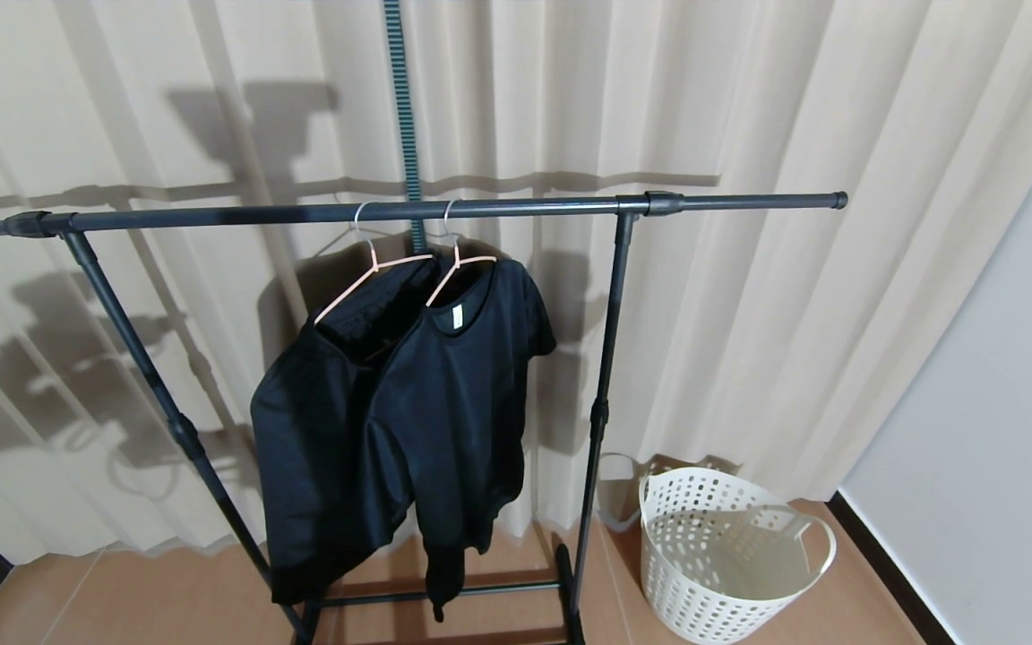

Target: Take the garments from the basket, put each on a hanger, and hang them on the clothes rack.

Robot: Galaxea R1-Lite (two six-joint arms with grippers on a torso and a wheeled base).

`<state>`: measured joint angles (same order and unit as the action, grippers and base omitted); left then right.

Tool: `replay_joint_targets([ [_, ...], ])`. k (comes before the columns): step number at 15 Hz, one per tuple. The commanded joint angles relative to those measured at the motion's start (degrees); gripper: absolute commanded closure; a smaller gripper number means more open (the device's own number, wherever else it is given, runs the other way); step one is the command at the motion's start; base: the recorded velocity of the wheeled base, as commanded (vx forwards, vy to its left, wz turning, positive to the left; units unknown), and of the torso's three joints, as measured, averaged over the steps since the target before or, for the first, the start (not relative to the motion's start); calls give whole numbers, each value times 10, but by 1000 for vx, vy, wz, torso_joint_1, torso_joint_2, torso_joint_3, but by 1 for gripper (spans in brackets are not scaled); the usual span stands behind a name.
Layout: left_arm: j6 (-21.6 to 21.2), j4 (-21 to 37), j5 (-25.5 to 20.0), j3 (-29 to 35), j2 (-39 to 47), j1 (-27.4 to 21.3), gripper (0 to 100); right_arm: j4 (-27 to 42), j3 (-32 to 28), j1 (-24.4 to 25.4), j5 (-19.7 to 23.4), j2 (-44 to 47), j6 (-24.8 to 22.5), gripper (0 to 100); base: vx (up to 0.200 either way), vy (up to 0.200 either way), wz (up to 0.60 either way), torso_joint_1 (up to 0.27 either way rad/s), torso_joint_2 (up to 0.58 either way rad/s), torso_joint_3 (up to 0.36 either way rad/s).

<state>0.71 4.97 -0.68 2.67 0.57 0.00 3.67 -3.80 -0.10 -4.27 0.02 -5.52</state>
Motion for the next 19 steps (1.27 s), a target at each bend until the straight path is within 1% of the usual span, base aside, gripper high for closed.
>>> replay_joint_targets([
  [1,-5,-8,41,-9,0,1,0,-57,38,0,0,2,-21,0,0,0,0,0,0,0],
  [2,-16,-10,40,-10,0,1,0,-61,38,0,1,2,-21,0,0,0,0,0,0,0],
  [3,-11,-11,41,-9,0,2,0,-65,38,0,8,1,-12,0,0,0,0,0,0,0],
  [4,11,-11,41,-9,0,2,0,-67,38,0,29,2,3,0,0,0,0,0,0,0],
  [5,22,-11,41,-9,0,1,0,-62,38,0,58,2,21,0,0,0,0,0,0,0],
  [6,23,-11,42,-9,-1,2,0,-63,38,0,82,2,31,0,0,0,0,0,0,0],
  [7,23,-11,42,-9,0,2,0,-62,38,0,85,1,35,0,0,0,0,0,0,0],
  [9,23,-11,42,-9,0,2,0,-60,38,0,99,1,25,0,0,0,0,0,0,0],
  [10,23,-11,42,-9,0,2,0,-60,38,1,133,2,4,0,0,0,0,0,0,0],
  [13,23,-11,42,-9,0,2,0,-62,38,1,140,1,0,0,0,0,0,0,0,0],
  [18,23,-11,42,-9,0,2,0,-67,38,1,131,1,3,0,0,0,0,0,0,0],
  [19,23,-11,42,-9,0,2,0,-66,38,1,124,2,3,0,0,0,0,0,0,0],
])
